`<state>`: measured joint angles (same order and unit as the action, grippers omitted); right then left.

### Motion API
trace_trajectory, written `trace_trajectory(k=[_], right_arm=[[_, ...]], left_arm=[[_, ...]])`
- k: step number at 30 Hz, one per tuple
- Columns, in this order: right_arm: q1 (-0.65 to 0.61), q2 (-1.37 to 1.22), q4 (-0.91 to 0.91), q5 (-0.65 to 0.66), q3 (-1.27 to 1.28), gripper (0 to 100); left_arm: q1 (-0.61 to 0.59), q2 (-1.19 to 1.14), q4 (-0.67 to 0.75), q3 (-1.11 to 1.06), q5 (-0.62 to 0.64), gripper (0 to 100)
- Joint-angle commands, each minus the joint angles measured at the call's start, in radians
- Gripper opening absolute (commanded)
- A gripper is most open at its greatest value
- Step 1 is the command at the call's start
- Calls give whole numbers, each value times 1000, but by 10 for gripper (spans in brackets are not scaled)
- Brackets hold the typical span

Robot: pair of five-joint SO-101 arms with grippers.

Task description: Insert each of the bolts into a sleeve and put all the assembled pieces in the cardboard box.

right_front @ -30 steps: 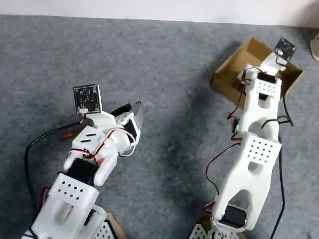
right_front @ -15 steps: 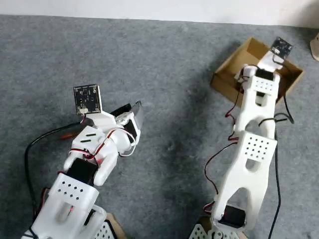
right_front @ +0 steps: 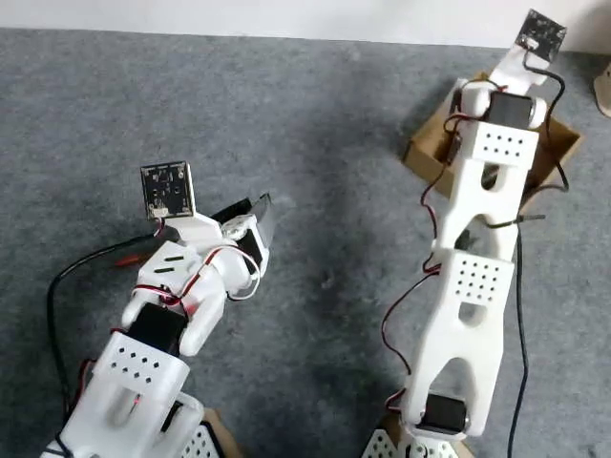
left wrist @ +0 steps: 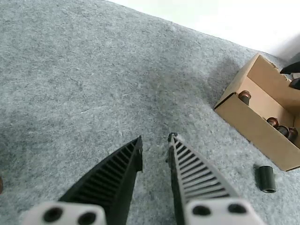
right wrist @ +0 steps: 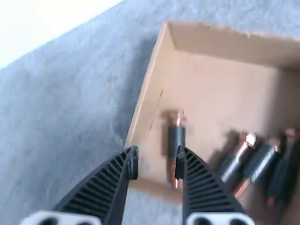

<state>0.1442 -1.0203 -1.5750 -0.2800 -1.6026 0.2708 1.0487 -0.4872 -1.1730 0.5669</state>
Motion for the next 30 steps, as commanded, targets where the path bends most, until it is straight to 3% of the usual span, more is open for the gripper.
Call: trace_trajectory(k=[1,8,14,16,24,30], right_arm=[[-33,45,-120,2,-97,110],[-50,42,-186,176,-99,109],[-22,47,-188,261,-97,109],[-16,45,-188,265,-96,109],[18,53,-189,262,82,108],[64,277,-189,267,364,108]], left_arm=[[-21,13,20,7,-2,98],[-136,5,-5,73,-2,98],[-226,5,-370,259,-138,98],[-234,7,-430,268,-144,98],[-243,12,-460,209,-147,98],[-318,13,-460,213,-149,98]])
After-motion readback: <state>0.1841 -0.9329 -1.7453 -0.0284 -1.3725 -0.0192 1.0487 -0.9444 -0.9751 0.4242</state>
